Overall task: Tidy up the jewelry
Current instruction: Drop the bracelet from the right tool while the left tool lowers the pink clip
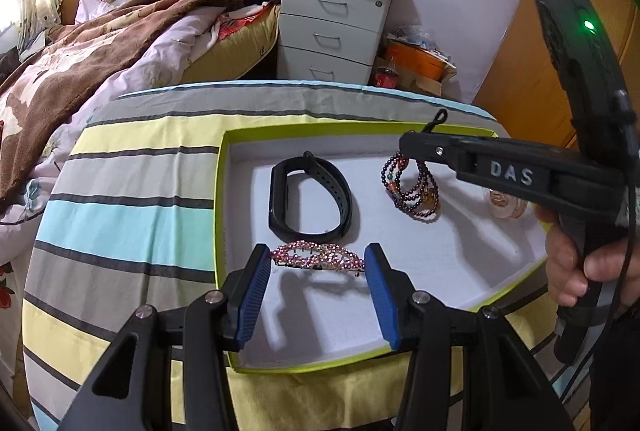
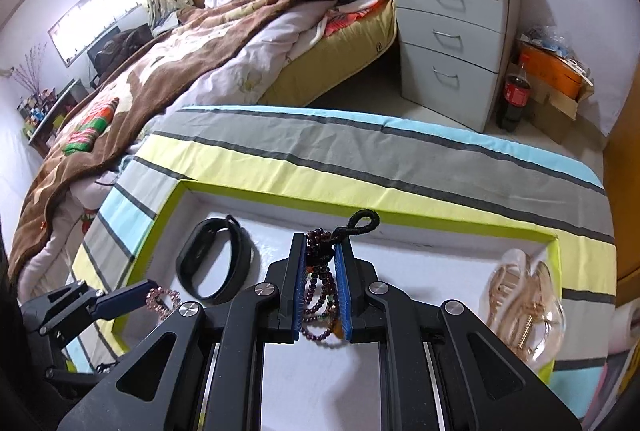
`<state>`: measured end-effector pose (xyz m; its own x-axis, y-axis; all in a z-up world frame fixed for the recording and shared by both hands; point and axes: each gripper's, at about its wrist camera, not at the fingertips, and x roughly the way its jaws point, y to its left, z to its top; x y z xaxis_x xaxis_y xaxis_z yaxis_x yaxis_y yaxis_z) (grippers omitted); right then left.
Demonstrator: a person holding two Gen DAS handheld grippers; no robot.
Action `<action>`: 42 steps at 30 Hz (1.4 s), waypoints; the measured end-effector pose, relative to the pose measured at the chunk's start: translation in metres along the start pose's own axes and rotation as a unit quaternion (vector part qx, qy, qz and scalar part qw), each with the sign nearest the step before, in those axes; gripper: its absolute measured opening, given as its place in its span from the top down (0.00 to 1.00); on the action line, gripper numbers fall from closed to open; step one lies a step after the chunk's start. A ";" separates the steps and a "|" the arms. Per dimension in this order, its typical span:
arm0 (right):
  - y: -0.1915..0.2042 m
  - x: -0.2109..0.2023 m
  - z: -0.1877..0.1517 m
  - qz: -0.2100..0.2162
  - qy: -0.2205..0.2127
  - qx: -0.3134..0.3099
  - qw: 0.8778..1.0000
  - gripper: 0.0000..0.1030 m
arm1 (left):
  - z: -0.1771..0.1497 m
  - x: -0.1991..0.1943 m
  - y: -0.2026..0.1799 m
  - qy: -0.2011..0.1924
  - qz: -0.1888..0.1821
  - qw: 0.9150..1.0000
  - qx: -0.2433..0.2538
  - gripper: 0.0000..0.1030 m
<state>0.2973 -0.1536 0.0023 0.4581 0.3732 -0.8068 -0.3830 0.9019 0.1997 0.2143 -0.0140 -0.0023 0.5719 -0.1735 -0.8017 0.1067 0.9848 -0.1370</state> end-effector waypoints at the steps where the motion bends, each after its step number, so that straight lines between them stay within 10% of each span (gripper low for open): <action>1: 0.000 0.002 0.001 -0.002 0.002 -0.003 1.000 0.86 | 0.000 0.002 0.000 0.002 0.000 1.000 0.000 0.51; 23: -0.002 0.019 0.006 -0.023 0.014 -0.008 1.000 0.84 | -0.001 0.010 -0.002 0.010 0.000 1.000 0.000 0.51; 42: -0.002 0.012 0.004 -0.021 0.005 0.002 1.000 0.50 | -0.002 0.010 -0.005 0.019 0.000 1.000 0.002 0.50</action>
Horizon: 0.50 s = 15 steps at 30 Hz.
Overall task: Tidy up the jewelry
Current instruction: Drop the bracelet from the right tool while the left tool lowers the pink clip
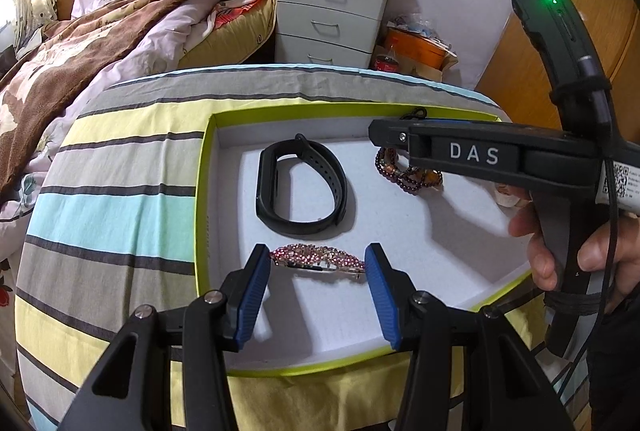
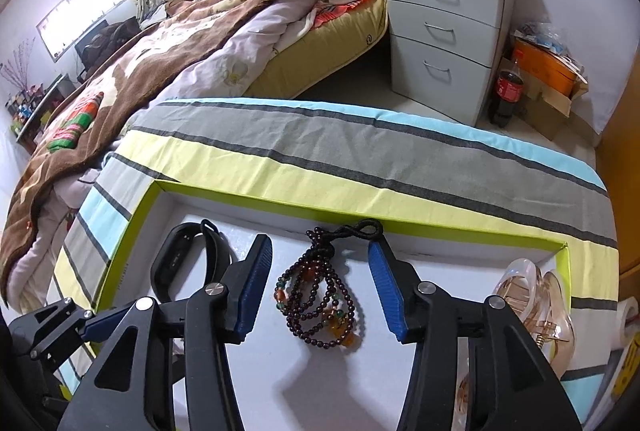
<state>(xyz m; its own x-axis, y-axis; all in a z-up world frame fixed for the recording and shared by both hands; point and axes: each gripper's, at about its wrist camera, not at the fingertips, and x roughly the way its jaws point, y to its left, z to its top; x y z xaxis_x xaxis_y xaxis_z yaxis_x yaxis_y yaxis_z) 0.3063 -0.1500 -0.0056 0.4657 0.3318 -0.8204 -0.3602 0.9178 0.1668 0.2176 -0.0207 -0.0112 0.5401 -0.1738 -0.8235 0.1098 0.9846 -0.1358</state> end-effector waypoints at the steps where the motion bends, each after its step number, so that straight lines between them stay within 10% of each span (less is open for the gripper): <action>1: 0.000 -0.001 0.000 -0.001 -0.001 -0.001 1.000 0.50 | 0.000 0.000 0.000 0.001 0.001 1.000 0.000 0.50; 15: 0.009 -0.045 -0.015 -0.006 -0.042 0.004 0.999 0.47 | -0.005 -0.022 -0.011 -0.014 -0.011 1.000 0.007 0.46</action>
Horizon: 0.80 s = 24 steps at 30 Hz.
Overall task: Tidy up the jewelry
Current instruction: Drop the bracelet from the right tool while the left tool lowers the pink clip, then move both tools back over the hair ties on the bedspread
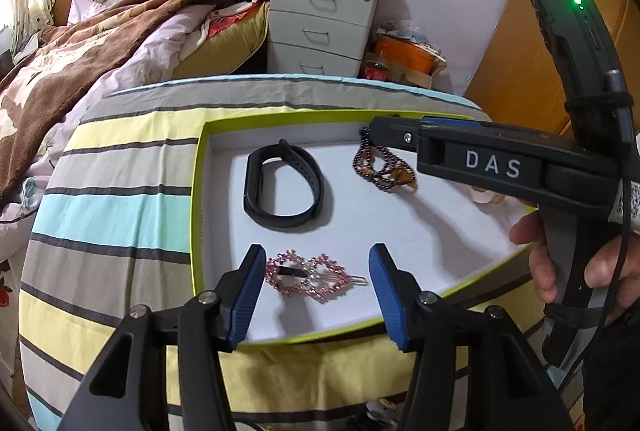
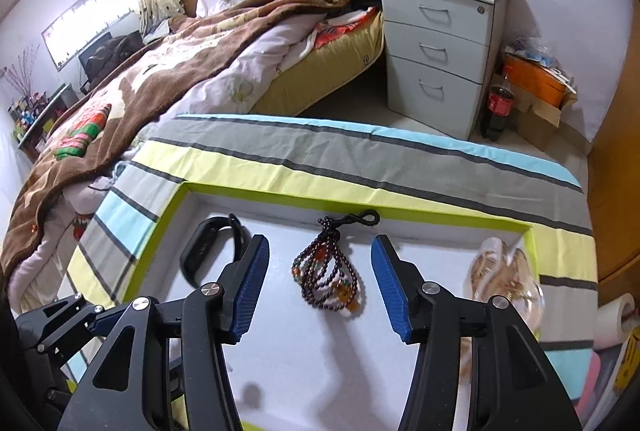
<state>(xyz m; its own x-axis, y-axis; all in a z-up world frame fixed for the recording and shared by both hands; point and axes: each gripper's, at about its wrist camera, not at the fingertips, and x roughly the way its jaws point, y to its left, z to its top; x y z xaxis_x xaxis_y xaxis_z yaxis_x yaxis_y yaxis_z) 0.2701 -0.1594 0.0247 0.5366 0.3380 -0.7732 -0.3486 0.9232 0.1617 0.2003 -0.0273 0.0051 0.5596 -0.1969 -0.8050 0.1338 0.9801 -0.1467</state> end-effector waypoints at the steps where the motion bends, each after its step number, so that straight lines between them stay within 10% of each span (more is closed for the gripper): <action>1: 0.001 -0.003 -0.001 0.000 -0.003 0.000 1.000 0.47 | 0.000 -0.003 -0.001 -0.002 0.000 1.000 0.000 0.46; 24: 0.023 -0.116 -0.089 -0.006 -0.094 0.040 0.995 0.47 | -0.050 -0.090 0.012 -0.061 0.011 0.998 0.001 0.45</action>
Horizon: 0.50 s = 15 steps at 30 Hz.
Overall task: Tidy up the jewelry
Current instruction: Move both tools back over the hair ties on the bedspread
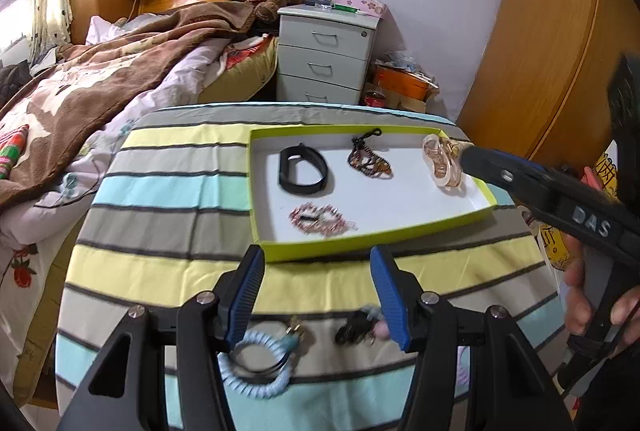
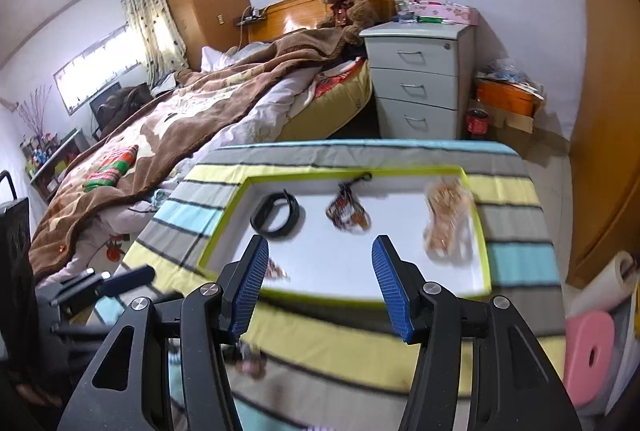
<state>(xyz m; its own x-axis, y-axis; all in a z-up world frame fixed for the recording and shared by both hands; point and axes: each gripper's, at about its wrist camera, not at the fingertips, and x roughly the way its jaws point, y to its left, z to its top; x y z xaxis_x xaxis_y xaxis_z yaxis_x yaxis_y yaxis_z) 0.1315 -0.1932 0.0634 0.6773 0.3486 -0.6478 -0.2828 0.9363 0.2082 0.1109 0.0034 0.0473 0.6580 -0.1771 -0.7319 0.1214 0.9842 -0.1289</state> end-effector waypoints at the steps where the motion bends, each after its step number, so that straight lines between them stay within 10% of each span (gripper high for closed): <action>1: 0.000 -0.004 -0.006 -0.005 -0.003 -0.002 1.000 0.47 | -0.004 -0.003 0.003 -0.002 0.002 1.000 -0.001 0.45; 15: 0.003 -0.020 -0.091 -0.047 0.044 -0.053 0.997 0.47 | -0.052 -0.023 0.055 -0.004 0.007 0.999 -0.044 0.45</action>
<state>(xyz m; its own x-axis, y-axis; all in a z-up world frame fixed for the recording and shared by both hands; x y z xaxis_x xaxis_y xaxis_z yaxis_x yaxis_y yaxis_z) 0.0555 -0.2015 0.0097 0.6430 0.2506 -0.7237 -0.2939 0.9533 0.0689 0.0634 0.0622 0.0221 0.6644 -0.1627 -0.7294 0.0461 0.9831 -0.1773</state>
